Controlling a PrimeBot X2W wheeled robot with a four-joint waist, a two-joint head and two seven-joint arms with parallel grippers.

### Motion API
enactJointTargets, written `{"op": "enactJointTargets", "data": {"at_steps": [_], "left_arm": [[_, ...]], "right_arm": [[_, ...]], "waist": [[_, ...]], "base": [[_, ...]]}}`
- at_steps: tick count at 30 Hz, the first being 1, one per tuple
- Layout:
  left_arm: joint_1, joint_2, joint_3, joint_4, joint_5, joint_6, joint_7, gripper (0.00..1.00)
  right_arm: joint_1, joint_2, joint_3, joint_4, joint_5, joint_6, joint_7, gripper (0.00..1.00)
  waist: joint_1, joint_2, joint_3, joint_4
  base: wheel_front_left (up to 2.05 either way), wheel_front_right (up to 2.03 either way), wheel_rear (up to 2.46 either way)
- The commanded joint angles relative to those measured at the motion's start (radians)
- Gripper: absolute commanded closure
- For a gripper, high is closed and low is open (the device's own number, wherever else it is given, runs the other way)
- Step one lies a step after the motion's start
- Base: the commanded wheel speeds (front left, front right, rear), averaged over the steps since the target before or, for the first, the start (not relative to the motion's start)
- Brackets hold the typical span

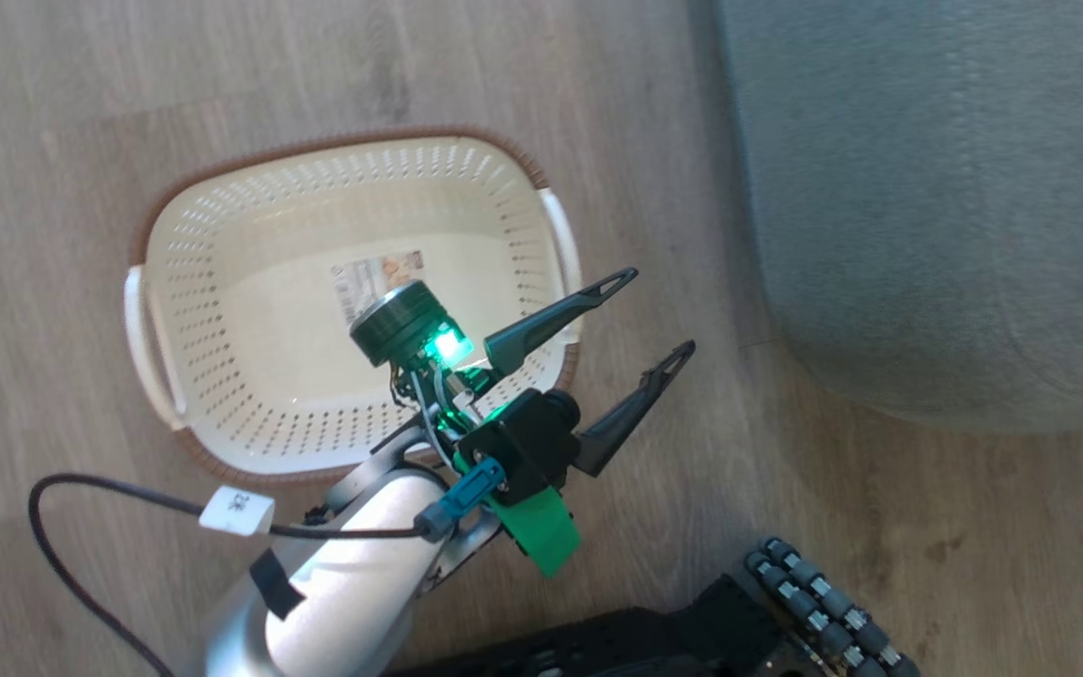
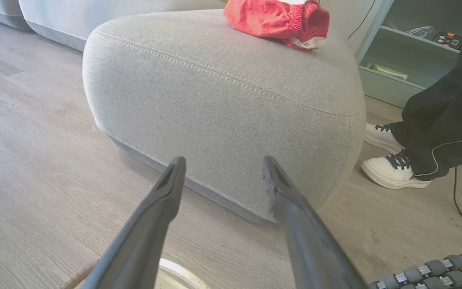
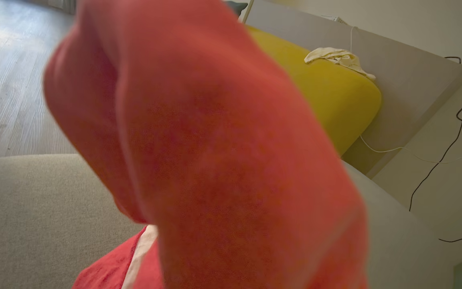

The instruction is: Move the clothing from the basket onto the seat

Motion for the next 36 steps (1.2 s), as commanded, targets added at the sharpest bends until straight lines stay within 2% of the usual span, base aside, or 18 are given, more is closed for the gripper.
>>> {"op": "enactJointTargets", "data": {"at_steps": [1, 9, 15, 20, 21, 22, 23, 32, 36], "left_arm": [[-0.015, -0.013, 0.009, -0.038, 0.011, -0.001, -0.005, 0.0], [-0.038, -0.034, 0.015, -0.045, 0.008, 0.005, -0.005, 0.0], [-0.045, -0.044, 0.004, -0.043, 0.012, 0.004, -0.005, 0.0], [-0.048, -0.048, 0.003, -0.042, 0.01, 0.004, -0.005, 0.0], [-0.048, -0.049, 0.004, -0.041, 0.01, 0.004, -0.005, 0.0], [-0.047, -0.05, 0.003, -0.04, 0.01, 0.004, -0.005, 0.0], [-0.046, -0.05, 0.002, -0.039, 0.01, 0.004, -0.005, 0.0], [-0.033, -0.058, 0.004, -0.038, 0.006, 0.004, -0.005, 0.0], [-0.026, -0.064, 0.036, -0.048, -0.005, 0.023, -0.005, 0.0]], "right_arm": [[-0.02, -0.04, -0.021, -0.003, -0.043, 0.0, 0.005, 1.0], [-0.071, 0.006, -0.144, 0.162, -0.272, 0.0, 0.01, 1.0], [-0.084, 0.021, -0.235, 0.225, -0.381, 0.0, 0.01, 1.0], [-0.09, 0.03, -0.271, 0.248, -0.418, 0.0, 0.008, 0.98], [-0.091, 0.032, -0.277, 0.252, -0.427, 0.0, 0.007, 0.68], [-0.092, 0.035, -0.283, 0.254, -0.435, 0.0, 0.005, 0.17], [-0.095, 0.041, -0.293, 0.261, -0.436, 0.0, 0.005, 0.0], [-0.084, 0.06, -0.311, 0.3, -0.478, 0.0, -0.003, 0.0], [-0.068, 0.066, -0.29, 0.335, -0.492, 0.0, -0.004, 0.0]], "waist": [[-0.0003, 0.0, 0.031, 0.035], [-0.0003, 0.0, 0.055, 0.076], [-0.0003, 0.0, 0.061, 0.092], [-0.0003, 0.0, 0.055, 0.093], [-0.0003, 0.0, 0.05, 0.092], [-0.0003, 0.0, 0.046, 0.09], [-0.0003, 0.0, 0.04, 0.088], [-0.0003, 0.0, -0.048, 0.067], [-0.0003, 0.0, -0.108, 0.053]], "base": [[0.0, 0.0, 0.0], [0.0, 0.0, 0.0], [0.0, 0.0, 0.0], [0.0, 0.0, 0.0], [0.0, 0.0, 0.0], [0.0, 0.0, 0.0], [0.0, 0.0, 0.0], [0.0, 0.0, 0.0], [0.0, 0.0, 0.0]]}}
